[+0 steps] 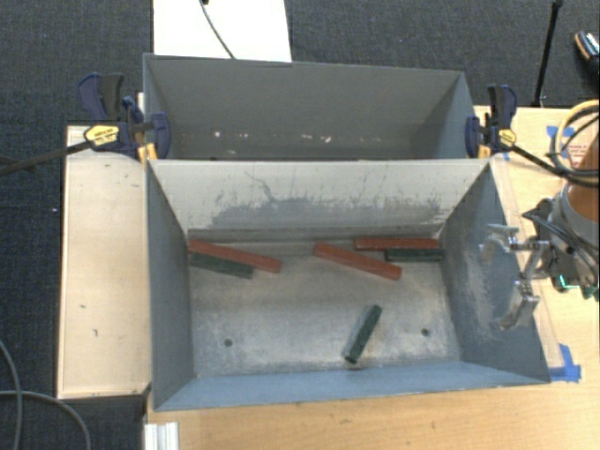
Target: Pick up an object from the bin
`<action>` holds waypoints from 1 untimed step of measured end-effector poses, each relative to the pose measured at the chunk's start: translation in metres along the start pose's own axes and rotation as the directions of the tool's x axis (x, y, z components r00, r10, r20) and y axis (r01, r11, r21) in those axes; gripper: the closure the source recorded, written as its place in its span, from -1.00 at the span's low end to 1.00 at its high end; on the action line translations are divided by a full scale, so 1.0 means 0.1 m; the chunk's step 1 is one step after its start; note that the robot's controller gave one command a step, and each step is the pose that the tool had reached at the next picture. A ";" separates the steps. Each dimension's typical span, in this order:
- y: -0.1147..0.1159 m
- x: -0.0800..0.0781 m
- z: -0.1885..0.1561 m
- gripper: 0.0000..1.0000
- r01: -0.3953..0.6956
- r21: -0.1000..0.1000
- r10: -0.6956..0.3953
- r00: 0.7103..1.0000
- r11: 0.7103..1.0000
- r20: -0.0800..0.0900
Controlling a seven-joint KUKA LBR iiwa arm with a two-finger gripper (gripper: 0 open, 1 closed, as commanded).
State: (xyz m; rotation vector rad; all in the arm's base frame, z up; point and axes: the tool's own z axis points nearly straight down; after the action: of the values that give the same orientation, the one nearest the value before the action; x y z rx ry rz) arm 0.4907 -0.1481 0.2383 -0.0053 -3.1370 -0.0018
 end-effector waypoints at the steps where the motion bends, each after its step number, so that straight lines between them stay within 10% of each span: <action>1: 0.52 -0.28 1.14 -1.00 -0.138 -0.002 0.138 0.990 0.990 0.000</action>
Offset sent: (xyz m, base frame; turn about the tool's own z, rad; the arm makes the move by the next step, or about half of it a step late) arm 0.0275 0.0489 -0.1107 0.1409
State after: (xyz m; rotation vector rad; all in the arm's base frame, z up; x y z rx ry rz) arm 0.5181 -0.0964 0.1239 -0.2216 -3.1297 -0.0047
